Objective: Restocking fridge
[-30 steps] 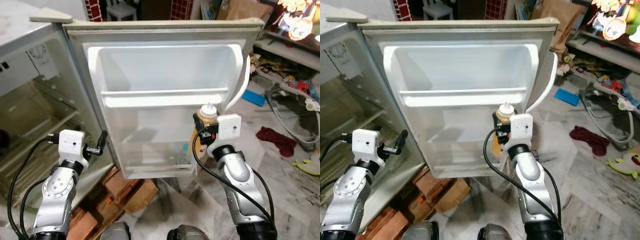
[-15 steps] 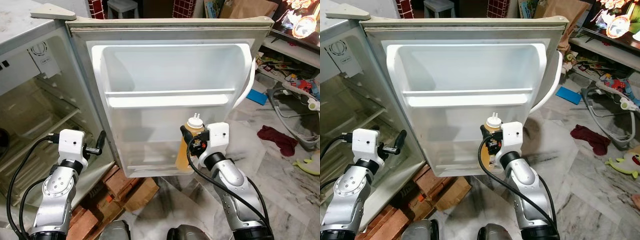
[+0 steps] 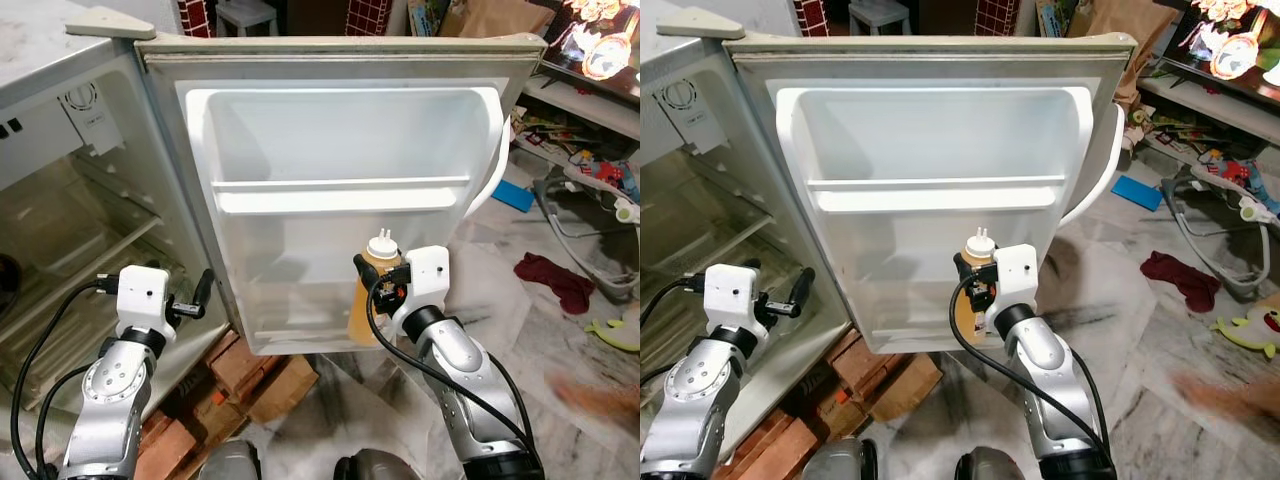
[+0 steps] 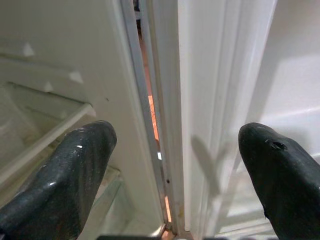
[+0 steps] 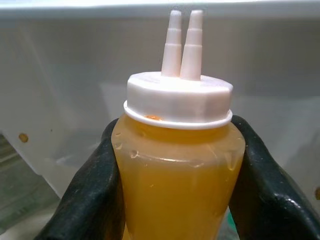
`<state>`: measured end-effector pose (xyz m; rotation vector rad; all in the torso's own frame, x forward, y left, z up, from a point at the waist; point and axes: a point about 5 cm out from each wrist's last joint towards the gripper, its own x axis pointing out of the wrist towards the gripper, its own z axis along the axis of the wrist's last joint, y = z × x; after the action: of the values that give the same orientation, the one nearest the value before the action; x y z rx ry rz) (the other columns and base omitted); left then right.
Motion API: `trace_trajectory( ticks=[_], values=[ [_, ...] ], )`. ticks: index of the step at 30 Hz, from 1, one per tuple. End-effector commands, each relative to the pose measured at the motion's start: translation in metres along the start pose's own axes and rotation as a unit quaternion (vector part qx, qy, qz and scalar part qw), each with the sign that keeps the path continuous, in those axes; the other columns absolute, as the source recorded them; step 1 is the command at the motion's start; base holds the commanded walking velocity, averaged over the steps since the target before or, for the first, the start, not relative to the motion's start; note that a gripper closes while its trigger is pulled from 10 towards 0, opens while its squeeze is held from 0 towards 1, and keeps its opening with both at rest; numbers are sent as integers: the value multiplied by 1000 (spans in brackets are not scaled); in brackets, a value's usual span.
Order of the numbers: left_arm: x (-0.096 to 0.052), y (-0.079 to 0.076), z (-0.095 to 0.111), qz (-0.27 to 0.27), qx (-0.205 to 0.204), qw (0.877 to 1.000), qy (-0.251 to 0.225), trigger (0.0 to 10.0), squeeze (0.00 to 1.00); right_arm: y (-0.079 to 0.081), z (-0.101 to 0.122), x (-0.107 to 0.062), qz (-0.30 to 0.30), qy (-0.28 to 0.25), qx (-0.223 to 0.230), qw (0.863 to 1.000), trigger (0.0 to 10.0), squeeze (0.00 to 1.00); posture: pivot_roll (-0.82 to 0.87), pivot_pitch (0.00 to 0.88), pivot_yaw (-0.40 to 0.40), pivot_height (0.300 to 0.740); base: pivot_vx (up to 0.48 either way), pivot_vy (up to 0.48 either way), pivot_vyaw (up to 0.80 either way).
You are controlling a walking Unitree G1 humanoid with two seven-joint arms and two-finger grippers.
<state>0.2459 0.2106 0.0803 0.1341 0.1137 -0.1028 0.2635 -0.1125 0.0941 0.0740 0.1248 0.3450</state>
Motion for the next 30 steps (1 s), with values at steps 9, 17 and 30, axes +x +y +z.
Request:
trace_trajectory(
  ticks=[9,17,30],
  values=[
    [4,3,4,7,7,1000,-4,10000,0,-2,3,3,7,-4,-21,1000,10000,0,10,94,-44,626,0,0,0],
    [6,7,5,52,54,997,-17,10000,0,-3,7,5,1,-13,-32,999,10000,0,6,99,-44,626,0,0,0],
    [10,3,0,39,45,998,-2,10000,0,2,10,4,18,-28,-34,999,10000,0,-3,110,-42,626,0,0,0]
  ],
)
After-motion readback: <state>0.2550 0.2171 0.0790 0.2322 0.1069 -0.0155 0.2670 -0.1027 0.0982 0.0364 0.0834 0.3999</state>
